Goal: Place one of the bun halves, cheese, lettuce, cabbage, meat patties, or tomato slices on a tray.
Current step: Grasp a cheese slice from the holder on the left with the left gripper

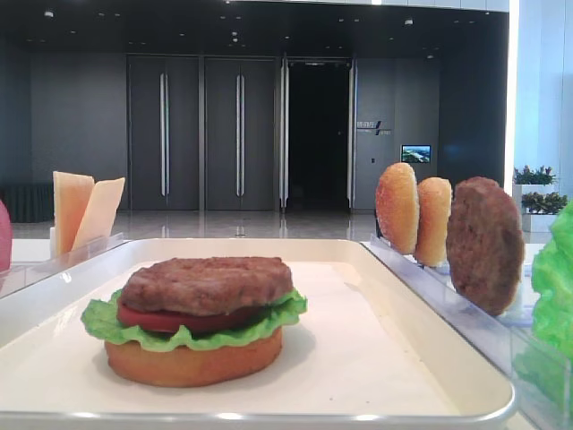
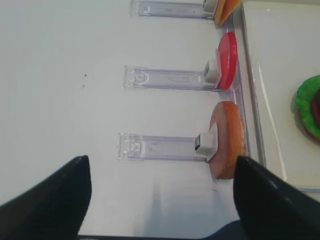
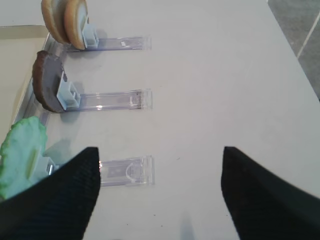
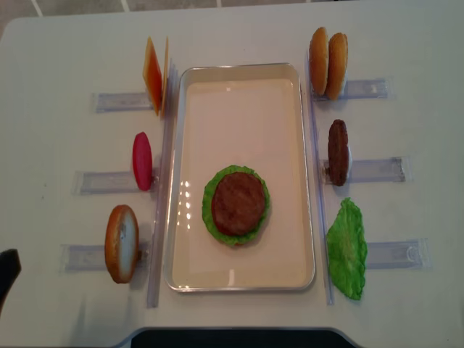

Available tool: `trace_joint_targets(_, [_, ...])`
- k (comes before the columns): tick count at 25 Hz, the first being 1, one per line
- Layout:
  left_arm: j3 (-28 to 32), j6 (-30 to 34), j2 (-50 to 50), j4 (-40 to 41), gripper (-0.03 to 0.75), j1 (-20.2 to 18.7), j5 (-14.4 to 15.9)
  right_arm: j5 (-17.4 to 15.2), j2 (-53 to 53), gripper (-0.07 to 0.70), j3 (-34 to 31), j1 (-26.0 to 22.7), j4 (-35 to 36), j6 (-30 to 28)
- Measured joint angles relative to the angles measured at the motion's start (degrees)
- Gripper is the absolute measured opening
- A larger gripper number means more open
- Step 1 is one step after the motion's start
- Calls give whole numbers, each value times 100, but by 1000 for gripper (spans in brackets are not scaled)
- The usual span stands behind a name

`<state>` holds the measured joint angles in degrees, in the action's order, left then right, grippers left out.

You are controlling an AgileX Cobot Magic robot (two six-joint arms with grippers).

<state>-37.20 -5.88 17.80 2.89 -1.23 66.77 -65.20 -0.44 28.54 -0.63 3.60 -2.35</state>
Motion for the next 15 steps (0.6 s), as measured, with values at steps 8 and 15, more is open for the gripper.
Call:
trace_joint_targets(8, [-848, -60, 1637, 107, 692, 0, 0, 0, 0, 512, 0, 0, 0, 0])
trace_joint_targets(15, [-1701, -60, 3085, 126, 617, 0, 0, 0, 0, 512, 0, 0, 0, 0])
